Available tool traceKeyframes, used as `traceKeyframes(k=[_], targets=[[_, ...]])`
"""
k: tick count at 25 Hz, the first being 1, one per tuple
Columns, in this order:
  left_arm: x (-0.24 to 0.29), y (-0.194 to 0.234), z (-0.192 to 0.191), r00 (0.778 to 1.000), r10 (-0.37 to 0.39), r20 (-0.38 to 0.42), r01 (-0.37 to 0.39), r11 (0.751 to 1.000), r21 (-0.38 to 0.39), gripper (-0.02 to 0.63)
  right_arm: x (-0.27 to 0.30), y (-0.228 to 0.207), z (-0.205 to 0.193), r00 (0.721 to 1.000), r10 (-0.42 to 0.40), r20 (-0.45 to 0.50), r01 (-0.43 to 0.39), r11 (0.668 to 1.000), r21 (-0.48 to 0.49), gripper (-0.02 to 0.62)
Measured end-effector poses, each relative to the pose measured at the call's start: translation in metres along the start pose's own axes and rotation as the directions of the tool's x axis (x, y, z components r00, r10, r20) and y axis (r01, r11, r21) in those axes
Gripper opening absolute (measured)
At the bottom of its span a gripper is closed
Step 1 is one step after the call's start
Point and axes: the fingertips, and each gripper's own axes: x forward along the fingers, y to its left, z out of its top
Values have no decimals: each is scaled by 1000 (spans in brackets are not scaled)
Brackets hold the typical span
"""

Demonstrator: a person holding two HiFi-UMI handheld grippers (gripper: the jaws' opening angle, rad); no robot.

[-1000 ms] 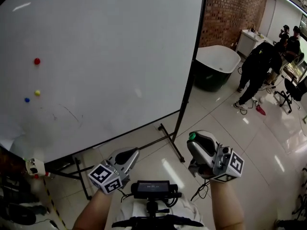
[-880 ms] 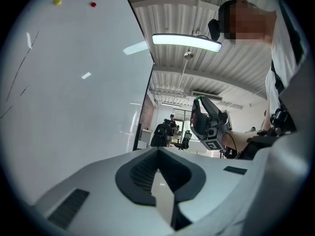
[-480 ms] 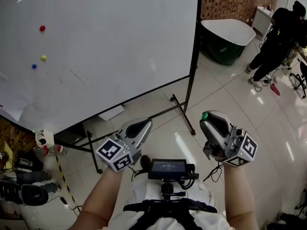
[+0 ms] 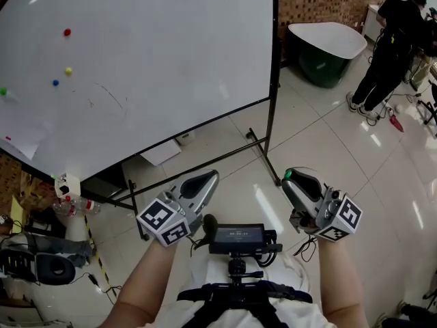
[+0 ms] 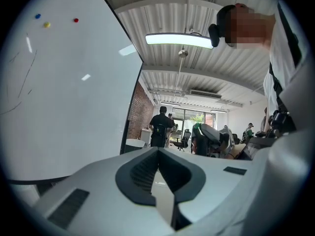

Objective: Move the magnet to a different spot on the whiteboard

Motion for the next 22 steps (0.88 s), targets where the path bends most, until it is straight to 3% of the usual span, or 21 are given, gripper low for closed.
traceKeyframes(k=[8, 15, 22], targets=[[-16, -9, -3, 1000, 17, 7, -17, 1000, -13, 31, -8, 14, -20, 1000, 6, -18, -6, 1000, 27, 103], [-23, -20, 5, 997, -51, 57, 52, 998, -21, 32, -5, 20, -26, 1000, 2, -22, -2, 1000, 28, 103], [-22, -20, -1, 999, -35, 33, 36, 999, -6, 32, -11, 17, -28, 1000, -11, -10, 11, 1000, 28, 103]])
